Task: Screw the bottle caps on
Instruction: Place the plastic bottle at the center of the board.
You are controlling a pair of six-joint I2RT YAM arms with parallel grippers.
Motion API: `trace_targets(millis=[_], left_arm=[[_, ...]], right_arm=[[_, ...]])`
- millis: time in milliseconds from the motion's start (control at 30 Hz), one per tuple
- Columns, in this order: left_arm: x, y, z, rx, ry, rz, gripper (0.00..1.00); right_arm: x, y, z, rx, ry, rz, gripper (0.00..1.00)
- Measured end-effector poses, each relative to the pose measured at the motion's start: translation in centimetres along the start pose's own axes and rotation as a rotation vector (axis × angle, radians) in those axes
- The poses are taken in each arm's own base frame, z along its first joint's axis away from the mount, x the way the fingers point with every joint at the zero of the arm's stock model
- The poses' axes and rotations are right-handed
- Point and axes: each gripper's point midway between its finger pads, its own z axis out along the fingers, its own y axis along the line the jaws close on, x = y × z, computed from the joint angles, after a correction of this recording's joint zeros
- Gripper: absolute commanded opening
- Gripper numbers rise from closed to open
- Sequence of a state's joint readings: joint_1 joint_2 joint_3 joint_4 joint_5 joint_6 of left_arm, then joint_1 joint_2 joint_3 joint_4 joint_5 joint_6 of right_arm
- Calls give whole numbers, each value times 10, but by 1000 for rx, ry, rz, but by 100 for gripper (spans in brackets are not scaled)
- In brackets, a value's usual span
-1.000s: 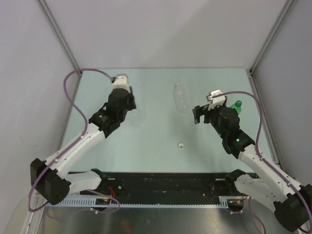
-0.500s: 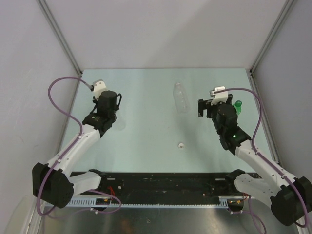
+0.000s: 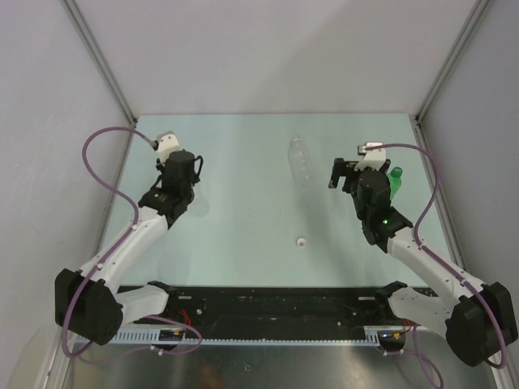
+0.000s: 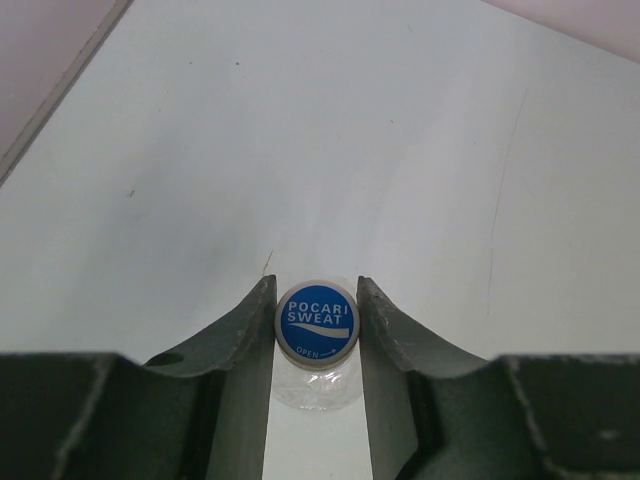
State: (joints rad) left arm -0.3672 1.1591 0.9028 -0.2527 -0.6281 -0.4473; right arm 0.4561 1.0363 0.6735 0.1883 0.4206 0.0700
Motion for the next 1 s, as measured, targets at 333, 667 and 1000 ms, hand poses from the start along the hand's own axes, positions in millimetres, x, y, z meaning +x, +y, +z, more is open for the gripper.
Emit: trace_targets(millis=[333, 667, 1000], left_arm=[[22, -17, -9, 63, 41, 48, 65], [7, -20, -25, 113, 10, 9, 99], [-47, -7, -85, 259, -139, -138, 100]], right_arm=[[-8, -11, -3, 76, -30, 89, 99], [-17, -11, -12, 55, -50, 106, 99], [3, -14, -23, 67, 57, 138, 96]])
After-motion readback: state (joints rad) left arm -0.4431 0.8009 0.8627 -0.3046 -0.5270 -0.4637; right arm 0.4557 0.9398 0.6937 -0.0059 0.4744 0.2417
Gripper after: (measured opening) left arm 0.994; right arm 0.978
